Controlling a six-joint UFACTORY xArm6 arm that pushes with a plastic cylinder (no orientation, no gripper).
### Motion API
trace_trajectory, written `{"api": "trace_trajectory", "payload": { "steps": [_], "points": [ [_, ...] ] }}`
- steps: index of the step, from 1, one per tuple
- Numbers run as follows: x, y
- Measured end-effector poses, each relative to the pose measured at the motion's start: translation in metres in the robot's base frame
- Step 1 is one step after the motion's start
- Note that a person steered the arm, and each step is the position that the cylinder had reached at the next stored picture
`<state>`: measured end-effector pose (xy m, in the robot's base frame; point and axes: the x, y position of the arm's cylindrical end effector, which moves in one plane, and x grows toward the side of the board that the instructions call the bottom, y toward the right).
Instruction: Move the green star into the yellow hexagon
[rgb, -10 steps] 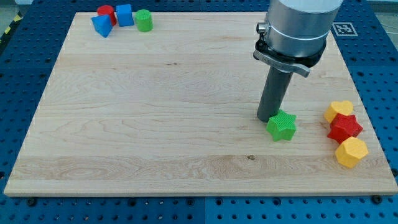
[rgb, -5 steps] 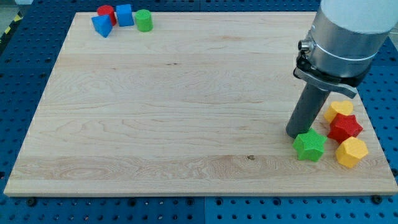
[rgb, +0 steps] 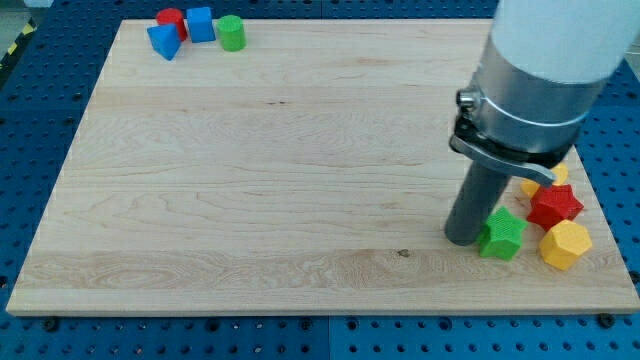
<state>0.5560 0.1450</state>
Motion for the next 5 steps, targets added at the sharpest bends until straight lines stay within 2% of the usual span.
{"api": "trace_trajectory", "payload": {
  "steps": [1, 5],
  "points": [
    [0.005, 0.019],
    [-0.013, 0.013]
  ]
}}
